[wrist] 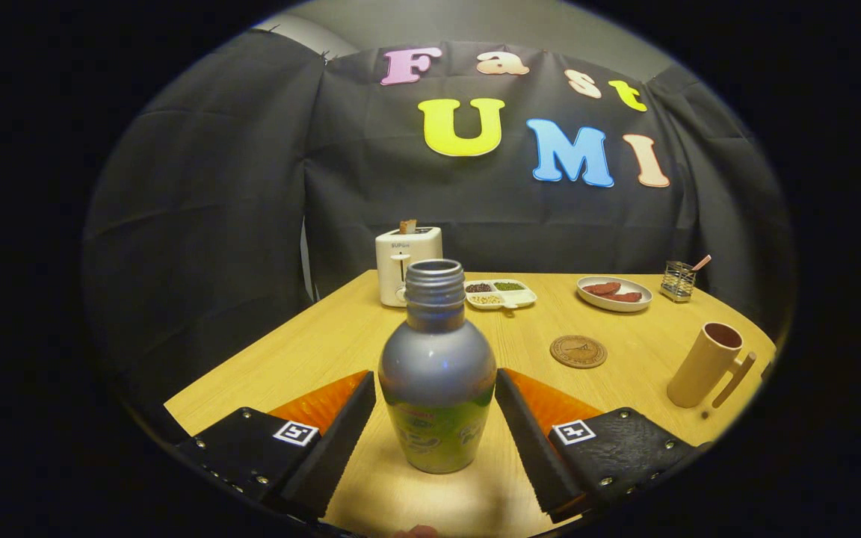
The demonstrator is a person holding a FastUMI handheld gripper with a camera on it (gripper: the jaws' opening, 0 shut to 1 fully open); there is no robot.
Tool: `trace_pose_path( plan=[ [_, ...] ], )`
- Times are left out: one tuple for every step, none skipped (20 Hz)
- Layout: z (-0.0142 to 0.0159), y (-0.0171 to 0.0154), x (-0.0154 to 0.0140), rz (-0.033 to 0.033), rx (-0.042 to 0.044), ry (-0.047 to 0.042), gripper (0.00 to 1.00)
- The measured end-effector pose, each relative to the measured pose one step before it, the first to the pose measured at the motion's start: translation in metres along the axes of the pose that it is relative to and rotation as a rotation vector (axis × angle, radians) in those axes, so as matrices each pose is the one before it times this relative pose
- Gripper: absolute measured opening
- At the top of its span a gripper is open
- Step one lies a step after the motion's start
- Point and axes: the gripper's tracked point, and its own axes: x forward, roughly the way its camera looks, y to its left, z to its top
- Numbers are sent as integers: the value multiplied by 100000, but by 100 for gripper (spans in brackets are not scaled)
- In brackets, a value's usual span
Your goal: Take the bottle from table, then pour the juice into the cup, finally place the bottle on the coaster
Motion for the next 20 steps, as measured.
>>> trace_pose_path(
  plan=[
    [-565, 8, 159, -169, -119, 1224, 98],
    [-463, 19, 216, -65, -189, 1504, 98],
    [-612, 110, 124, 99, -499, 1425, 98],
    [-471, -43, 190, -294, -874, 1645, 98],
    [-546, 8, 192, -262, -979, 1666, 98],
    [-355, -15, 92, -71, -998, 1351, 98],
    [-380, -12, 128, -154, -718, 1136, 98],
    [-255, 15, 100, 489, 29, 1013, 98],
    [-520, 95, 135, 515, 409, 1067, 99],
    [-362, 43, 94, 127, 57, 1080, 99],
    [-287, 62, -84, 122, -231, 890, 98],
    [-171, 70, -10, 296, 22, 481, 95],
    [-84, -189, 44, -285, -182, 135, 94],
    [89, 19, -125, 617, 170, -31, 91],
    [2, -86, -107, 358, 480, 683, 84],
    [53, -118, -76, 639, 540, 792, 81],
    [-23, 35, -62, 688, 880, 1045, 81],
    [106, -28, -335, 760, 1144, 541, 80],
    [564, -175, -174, 450, 1629, -408, 80],
    [302, -155, -305, 785, 2467, 63, 80]
  ],
)
